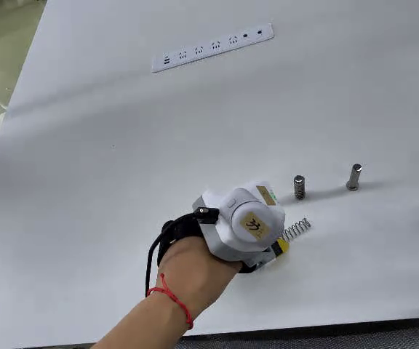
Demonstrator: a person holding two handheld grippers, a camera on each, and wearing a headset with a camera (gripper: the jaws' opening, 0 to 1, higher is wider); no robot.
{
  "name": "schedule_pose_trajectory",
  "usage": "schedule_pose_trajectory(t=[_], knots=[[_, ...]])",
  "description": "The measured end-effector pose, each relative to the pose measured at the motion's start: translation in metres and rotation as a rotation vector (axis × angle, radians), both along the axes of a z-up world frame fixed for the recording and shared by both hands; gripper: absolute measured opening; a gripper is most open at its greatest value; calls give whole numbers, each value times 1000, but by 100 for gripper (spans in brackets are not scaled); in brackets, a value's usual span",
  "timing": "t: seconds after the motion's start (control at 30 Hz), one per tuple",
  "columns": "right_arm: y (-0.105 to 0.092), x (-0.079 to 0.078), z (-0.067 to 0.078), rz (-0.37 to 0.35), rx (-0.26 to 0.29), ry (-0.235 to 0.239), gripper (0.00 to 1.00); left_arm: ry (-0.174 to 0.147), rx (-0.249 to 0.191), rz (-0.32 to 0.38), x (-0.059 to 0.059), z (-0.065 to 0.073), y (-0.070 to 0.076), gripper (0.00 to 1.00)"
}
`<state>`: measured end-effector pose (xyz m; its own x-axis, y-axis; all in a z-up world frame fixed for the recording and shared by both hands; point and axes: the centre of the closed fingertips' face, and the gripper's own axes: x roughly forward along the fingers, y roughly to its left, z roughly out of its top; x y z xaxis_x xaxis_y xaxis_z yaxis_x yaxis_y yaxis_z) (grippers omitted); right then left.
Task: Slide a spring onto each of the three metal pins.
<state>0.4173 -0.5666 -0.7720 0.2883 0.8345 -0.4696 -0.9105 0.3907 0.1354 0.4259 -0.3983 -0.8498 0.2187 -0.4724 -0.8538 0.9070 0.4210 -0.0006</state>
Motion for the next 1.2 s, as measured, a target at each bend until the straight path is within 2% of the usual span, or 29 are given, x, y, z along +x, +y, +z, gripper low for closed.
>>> schedule_pose_trajectory(t=[0.33, 0.5, 0.7, 0.83, 0.97, 1.03, 1.1, 1.17, 1.2], knots=[[2, -1, 2, 4, -1, 0, 85, 7, -53, 12, -5, 10, -3, 10], [7, -1, 7, 12, 6, 0, 84, 2, -103, 23, -8, 21, -5, 10], [20, 0, 25, 18, 44, 9, 80, -7, -208, 44, -12, 44, -11, 10], [28, 3, 37, 20, 67, 4, 80, -24, -248, 46, -14, 56, -11, 10], [39, 7, 52, 25, 107, 9, 73, -48, -325, 49, -14, 75, -17, 10], [47, 8, 60, 25, 126, 29, 70, -60, -354, 47, -14, 83, -20, 10], [55, 8, 68, 37, 149, 19, 66, -74, -386, 41, -15, 91, -23, 10], [63, 9, 75, 31, 177, 41, 61, -82, -417, 44, -15, 98, -26, 10], [68, 10, 80, 26, 197, 55, 59, -89, -452, 46, -15, 104, -29, 10]])
